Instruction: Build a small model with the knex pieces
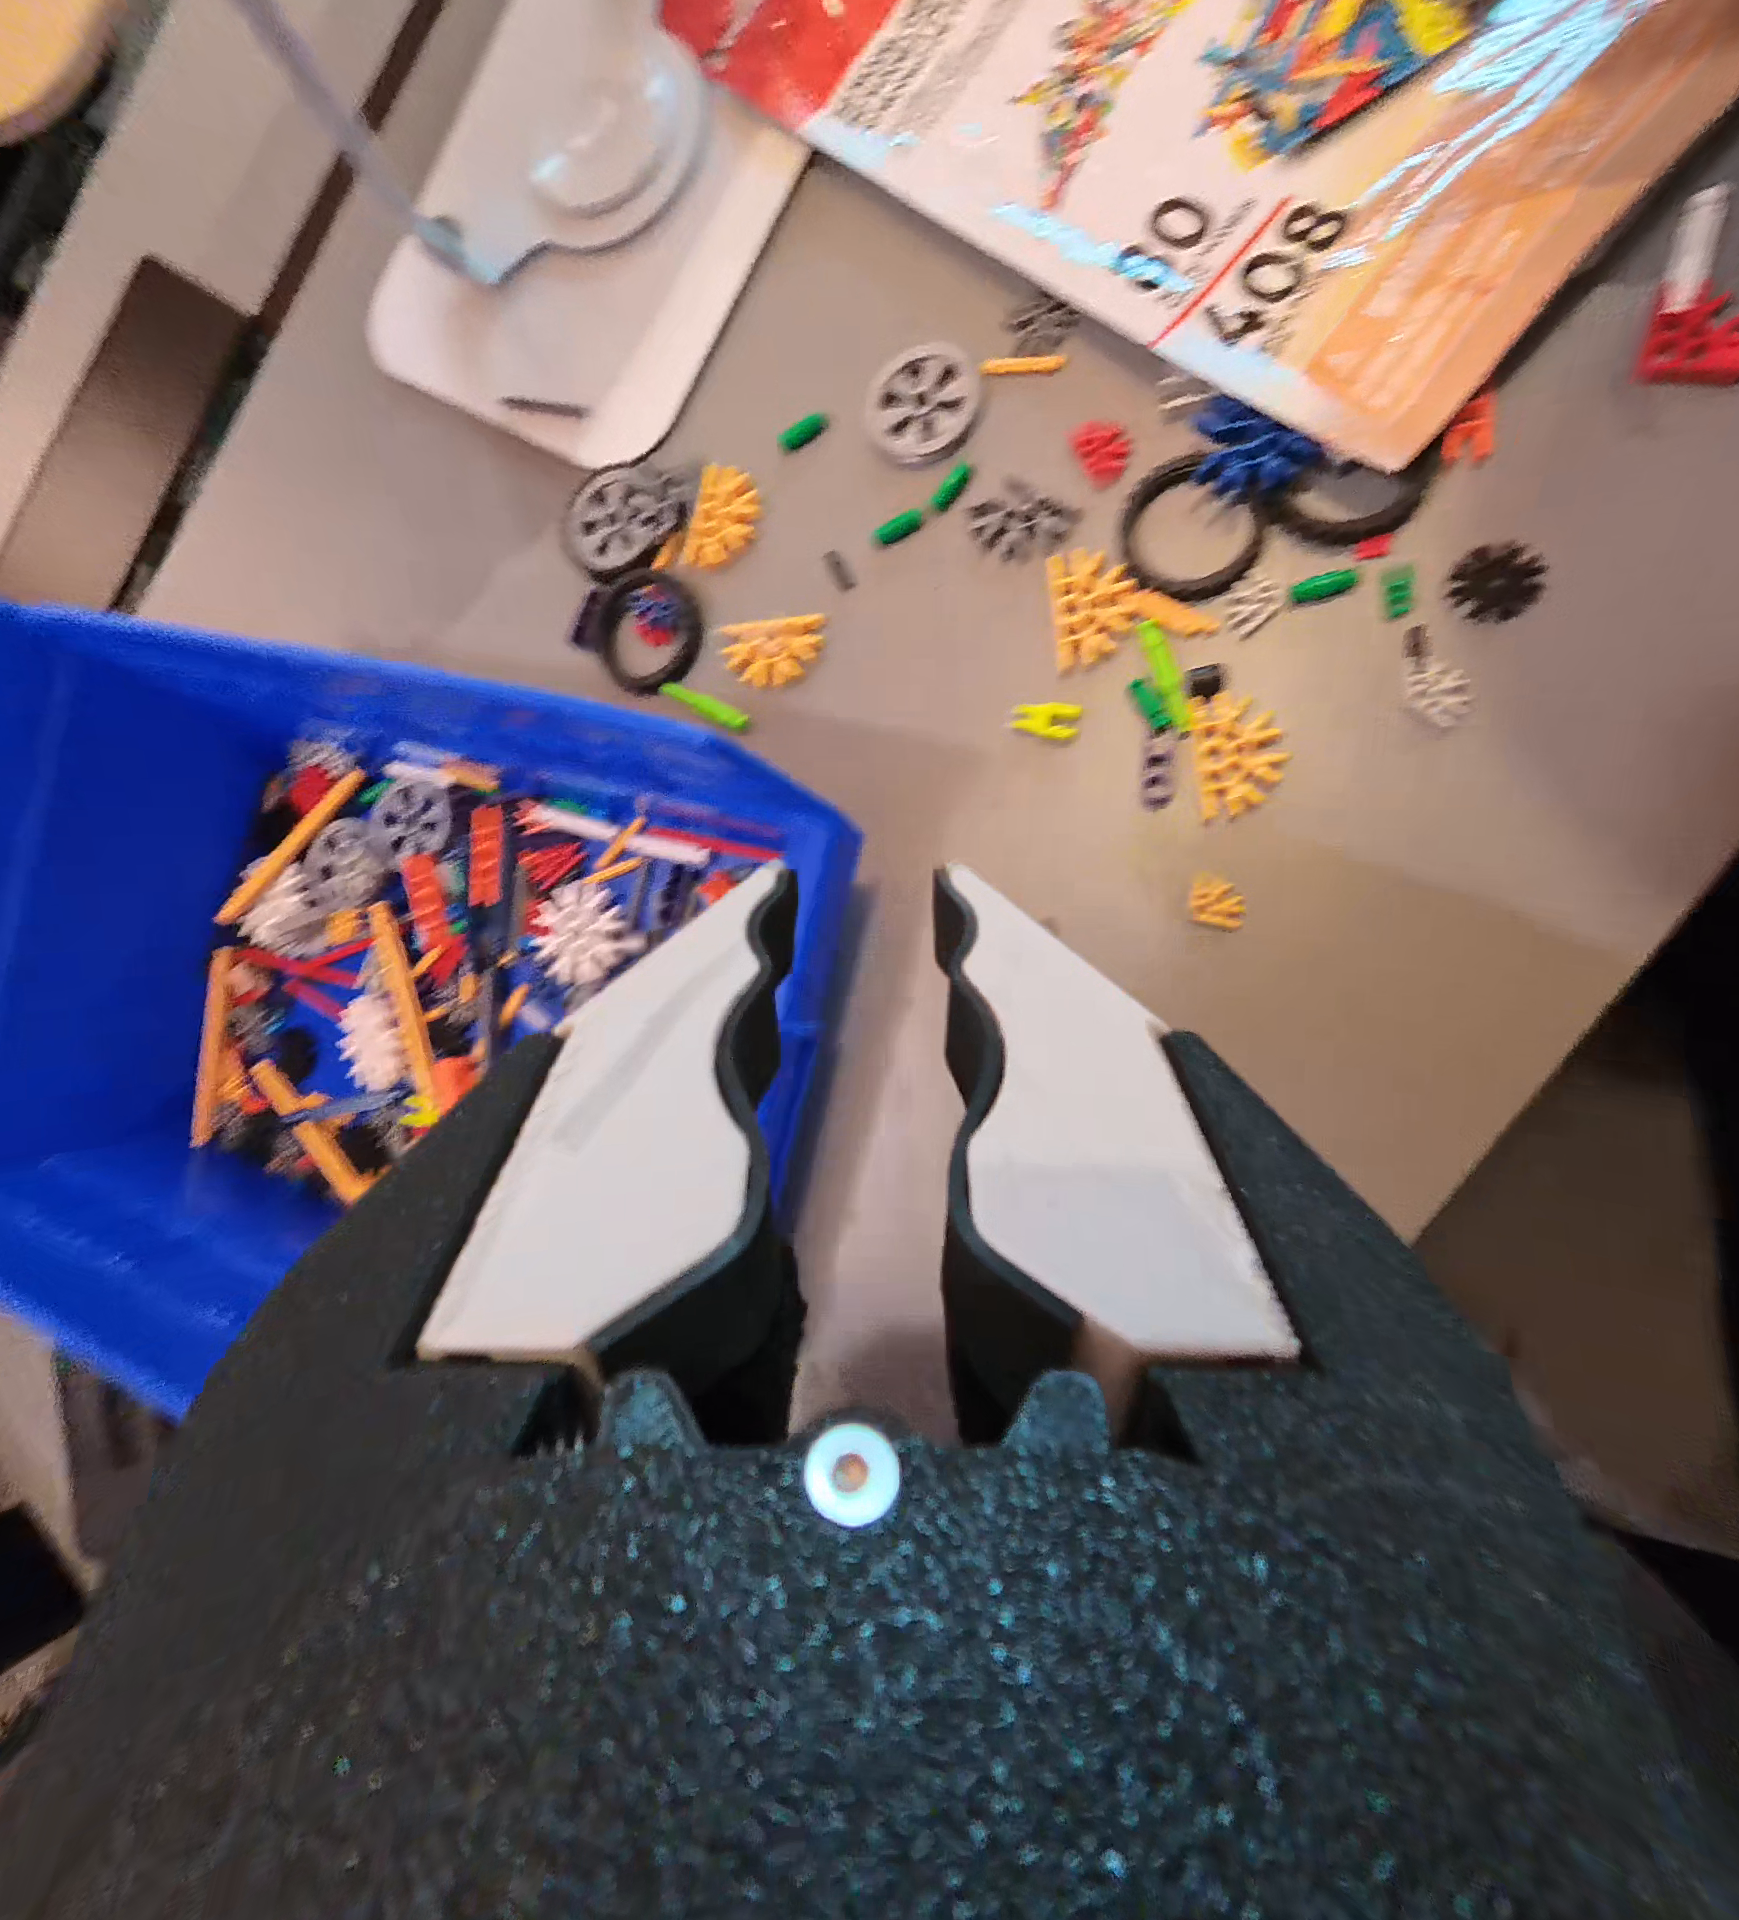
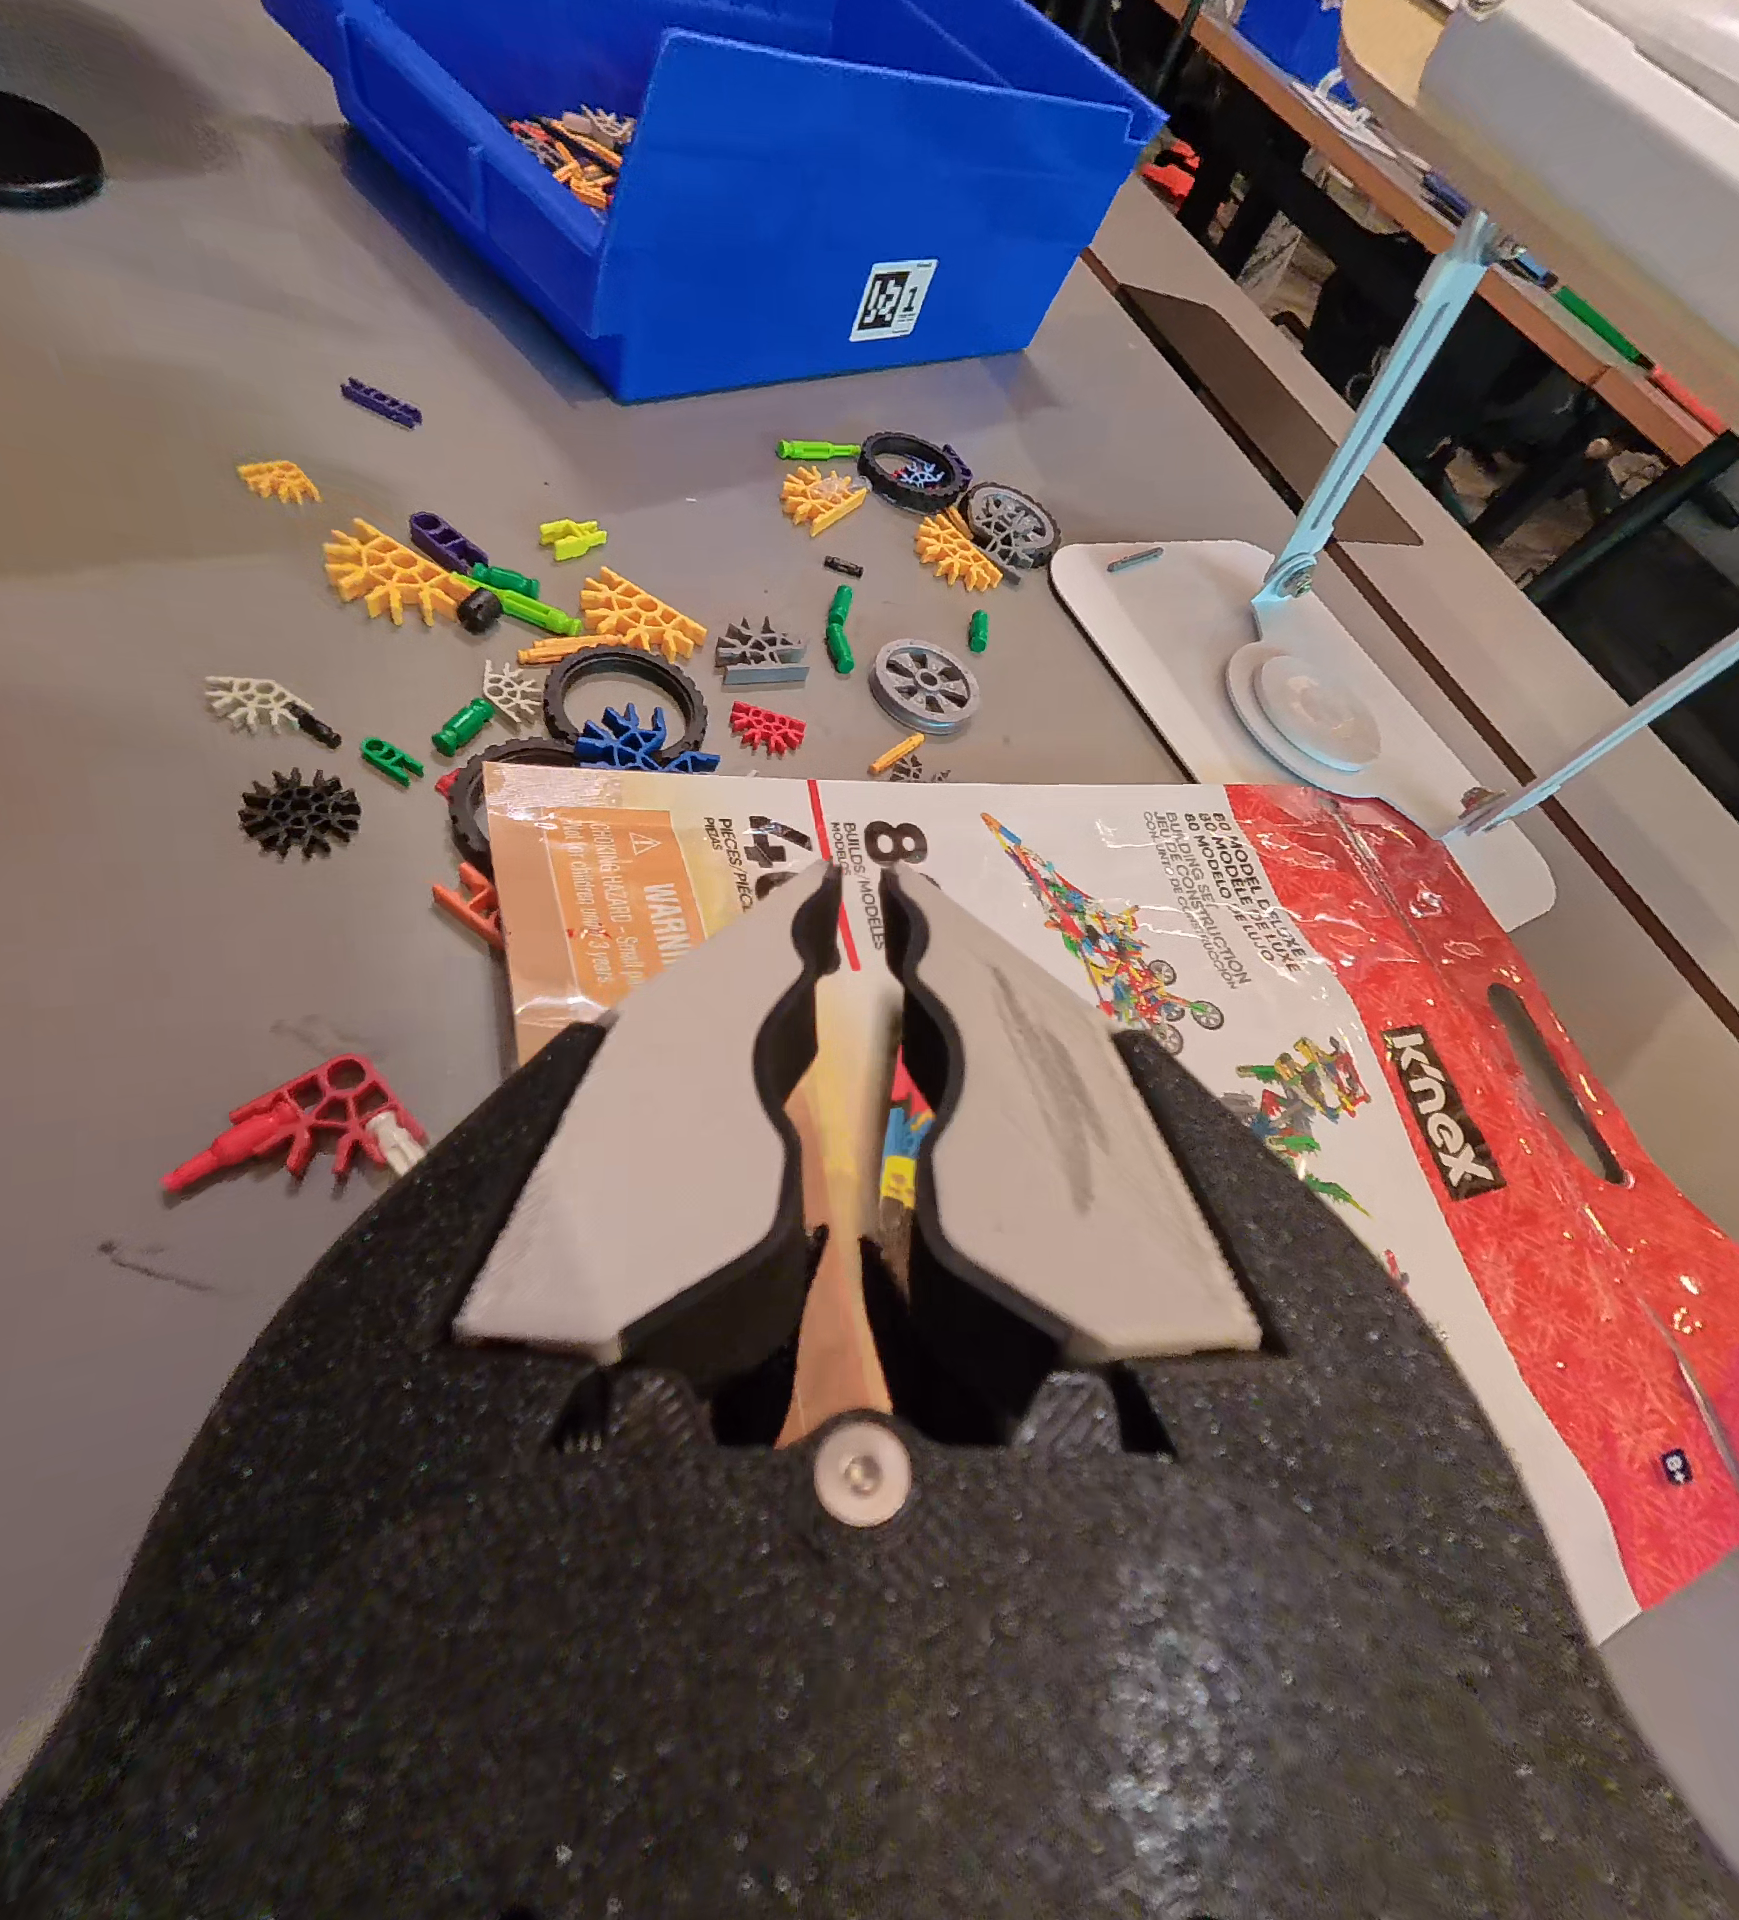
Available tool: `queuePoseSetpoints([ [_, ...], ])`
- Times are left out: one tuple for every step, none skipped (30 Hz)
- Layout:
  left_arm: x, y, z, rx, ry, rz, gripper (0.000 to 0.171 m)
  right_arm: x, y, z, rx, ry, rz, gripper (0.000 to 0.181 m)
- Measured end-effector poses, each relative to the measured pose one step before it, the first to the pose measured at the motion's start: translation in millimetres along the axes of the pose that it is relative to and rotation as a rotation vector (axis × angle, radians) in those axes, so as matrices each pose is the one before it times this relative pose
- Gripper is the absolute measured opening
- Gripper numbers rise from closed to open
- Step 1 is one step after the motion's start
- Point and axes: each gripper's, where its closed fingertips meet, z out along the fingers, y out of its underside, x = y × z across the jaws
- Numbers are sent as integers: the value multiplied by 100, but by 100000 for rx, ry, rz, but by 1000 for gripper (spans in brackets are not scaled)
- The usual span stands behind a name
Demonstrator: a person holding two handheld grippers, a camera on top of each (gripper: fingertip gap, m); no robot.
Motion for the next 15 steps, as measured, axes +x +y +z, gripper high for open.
queuePoseSetpoints([
  [-1076, 378, -325, -693, -1968, -628, 24, 143, 33, 28, 133, 486, 328, 6],
  [-933, 386, -225, -973, -1600, -273, 24, 167, 15, 22, 188, 789, 42, 6],
  [-805, 333, -149, -1047, -1775, 775, 24, 159, 8, 11, 168, 873, -241, 6],
  [-544, 293, -32, -1086, -875, 1153, 24, 115, 20, 23, -52, 669, -233, 6],
  [-376, 181, 42, -542, -224, 1262, 24, 88, 68, 35, -384, 516, -340, 6],
  [-358, 105, 111, -142, -245, 1031, 25, 103, 79, 23, -457, 713, -633, 6],
  [-320, 72, 175, -19, -134, 634, 25, 73, 45, 18, -237, 669, -720, 6],
  [-276, 45, 208, -89, -17, 654, 25, 65, 48, 20, -122, 479, -473, 6],
  [-267, 10, 249, 25, -31, 695, 25, 61, 72, 35, -241, 435, -272, 6],
  [-193, -74, 248, 382, 248, 540, 25, 65, 74, 40, -289, 454, -285, 6],
  [-159, -128, 250, 578, 469, 223, 25, 64, 42, 20, -177, 494, -371, 6],
  [-136, -136, 241, 409, 404, 310, 25, 54, -2, 1, -5, 421, -383, 6],
  [-103, -117, 218, 211, 196, 638, 25, 51, -43, -5, 170, 427, -352, 6],
  [-73, -89, 199, -134, 146, 747, 25, 34, -43, -19, 225, 375, -240, 6],
  [-94, -82, 166, -113, -52, 702, 24, 30, -52, -17, 288, 248, -115, 6],
])
